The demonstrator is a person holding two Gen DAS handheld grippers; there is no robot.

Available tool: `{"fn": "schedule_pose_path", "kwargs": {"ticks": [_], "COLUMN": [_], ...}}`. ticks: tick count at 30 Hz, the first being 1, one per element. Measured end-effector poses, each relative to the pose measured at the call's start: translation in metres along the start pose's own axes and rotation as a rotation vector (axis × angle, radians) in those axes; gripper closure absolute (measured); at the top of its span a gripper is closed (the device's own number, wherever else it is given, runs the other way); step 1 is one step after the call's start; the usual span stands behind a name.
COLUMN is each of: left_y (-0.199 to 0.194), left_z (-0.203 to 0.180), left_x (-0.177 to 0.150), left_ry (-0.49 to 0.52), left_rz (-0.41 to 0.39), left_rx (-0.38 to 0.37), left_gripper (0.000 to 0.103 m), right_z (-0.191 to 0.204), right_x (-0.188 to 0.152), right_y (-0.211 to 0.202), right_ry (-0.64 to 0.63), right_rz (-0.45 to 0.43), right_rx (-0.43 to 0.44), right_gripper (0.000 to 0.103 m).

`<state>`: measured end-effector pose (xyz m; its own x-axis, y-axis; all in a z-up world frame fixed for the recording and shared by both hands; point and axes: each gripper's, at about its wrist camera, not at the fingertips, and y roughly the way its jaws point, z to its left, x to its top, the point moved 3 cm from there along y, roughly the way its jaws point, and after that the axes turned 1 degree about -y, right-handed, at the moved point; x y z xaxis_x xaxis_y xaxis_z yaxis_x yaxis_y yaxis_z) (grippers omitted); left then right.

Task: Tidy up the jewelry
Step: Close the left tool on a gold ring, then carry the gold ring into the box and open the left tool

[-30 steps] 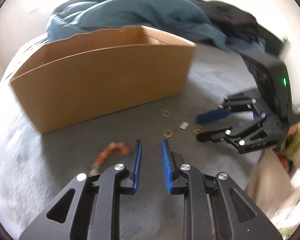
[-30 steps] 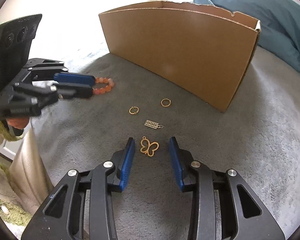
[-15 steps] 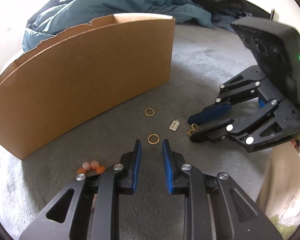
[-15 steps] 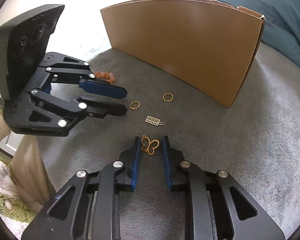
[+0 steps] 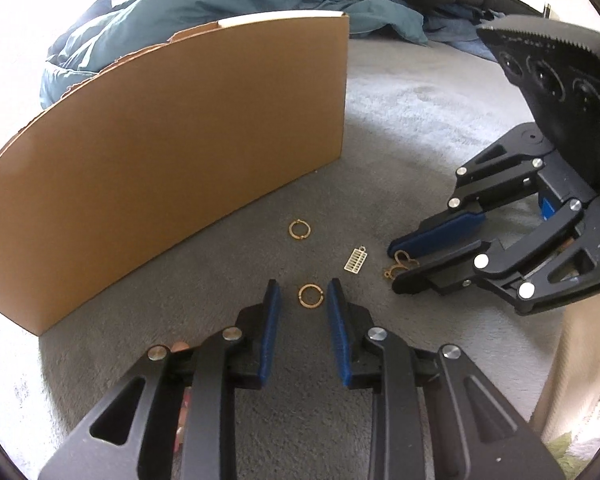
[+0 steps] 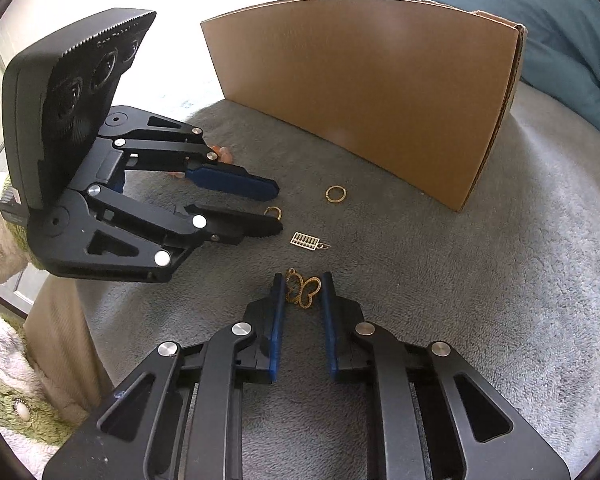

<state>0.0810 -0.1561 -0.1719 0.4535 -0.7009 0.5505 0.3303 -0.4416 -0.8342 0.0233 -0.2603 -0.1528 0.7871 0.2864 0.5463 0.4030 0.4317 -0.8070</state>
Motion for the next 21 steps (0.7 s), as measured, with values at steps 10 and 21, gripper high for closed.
{"fn": "schedule_pose_path", "kwargs": {"ticks": [10,21], "left_y": [0.004,-0.009], "left_z": [-0.007,0.001], "left_x": [0.001,0.001], "left_ry": [0.031,-0.013], "left_rz": [-0.002,-0.038], "left_rx": [0.008,0.004], "left_gripper": [0.091,0.091], "right_z": [0.000,0.005], "right_x": [-0.001,-0.002], "right_y": [-0.002,-0.012], "right_ry": [-0.004,-0.007], "right_rz": [-0.006,-0.026], "right_rx": [-0.004,-0.023], "right_gripper": [0.088,0.088]}}
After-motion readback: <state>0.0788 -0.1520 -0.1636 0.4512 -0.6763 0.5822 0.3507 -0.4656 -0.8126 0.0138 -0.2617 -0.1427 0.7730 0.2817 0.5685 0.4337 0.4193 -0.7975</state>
